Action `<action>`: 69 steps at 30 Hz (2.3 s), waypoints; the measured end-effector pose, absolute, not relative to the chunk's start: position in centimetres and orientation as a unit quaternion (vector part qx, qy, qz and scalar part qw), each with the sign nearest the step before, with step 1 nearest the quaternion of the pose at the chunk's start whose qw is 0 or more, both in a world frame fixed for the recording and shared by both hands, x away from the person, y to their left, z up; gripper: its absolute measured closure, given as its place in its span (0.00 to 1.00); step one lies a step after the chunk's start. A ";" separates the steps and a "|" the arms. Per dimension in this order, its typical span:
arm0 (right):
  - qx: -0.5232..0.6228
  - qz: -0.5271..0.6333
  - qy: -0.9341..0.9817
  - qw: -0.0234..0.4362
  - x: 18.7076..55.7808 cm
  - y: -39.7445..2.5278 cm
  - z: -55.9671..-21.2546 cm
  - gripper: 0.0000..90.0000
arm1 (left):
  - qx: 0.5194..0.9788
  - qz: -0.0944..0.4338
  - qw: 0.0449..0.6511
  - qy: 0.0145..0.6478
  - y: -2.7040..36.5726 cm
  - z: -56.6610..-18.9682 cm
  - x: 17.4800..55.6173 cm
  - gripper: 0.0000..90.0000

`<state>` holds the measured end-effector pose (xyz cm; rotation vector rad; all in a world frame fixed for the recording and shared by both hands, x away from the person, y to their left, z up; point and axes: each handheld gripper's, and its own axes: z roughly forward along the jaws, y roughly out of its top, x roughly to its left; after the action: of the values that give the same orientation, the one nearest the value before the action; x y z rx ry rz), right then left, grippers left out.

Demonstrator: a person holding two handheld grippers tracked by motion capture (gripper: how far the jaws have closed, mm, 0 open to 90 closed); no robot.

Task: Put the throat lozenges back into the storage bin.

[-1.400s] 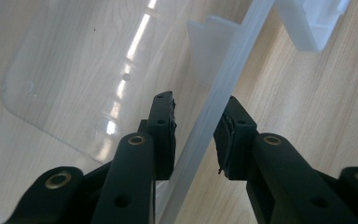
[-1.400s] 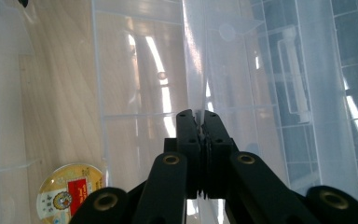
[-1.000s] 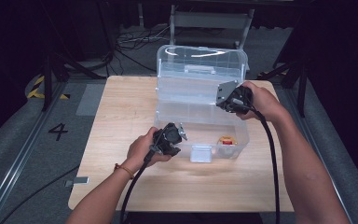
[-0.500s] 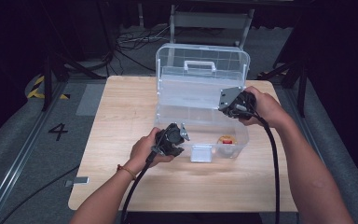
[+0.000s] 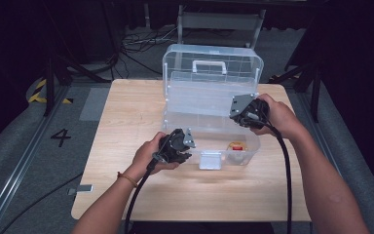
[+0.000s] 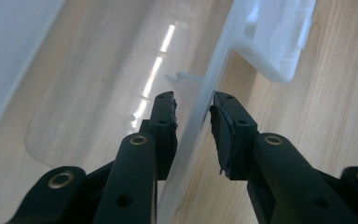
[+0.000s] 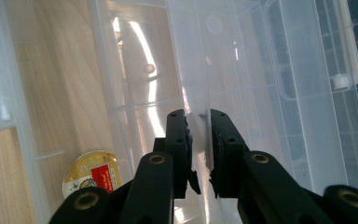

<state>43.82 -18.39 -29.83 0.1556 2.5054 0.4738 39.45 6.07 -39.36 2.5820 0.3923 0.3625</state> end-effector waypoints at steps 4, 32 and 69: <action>0.068 0.180 0.936 0.294 43.6 -18.4 -30.0 0.87 | 0.942 0.142 0.265 0.149 6.9 -38.8 39.1 0.77; 0.107 0.206 0.931 0.282 43.7 -19.8 -30.1 0.83 | 0.864 0.186 0.418 0.213 15.2 -32.4 40.3 0.99; 0.103 0.236 0.924 0.282 42.2 -20.6 -31.2 0.83 | 0.792 0.205 0.476 0.321 15.4 -30.3 51.1 1.00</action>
<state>42.24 -20.63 -31.17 0.2769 2.4758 0.6330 51.12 15.35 -30.33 1.9368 0.7857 0.5017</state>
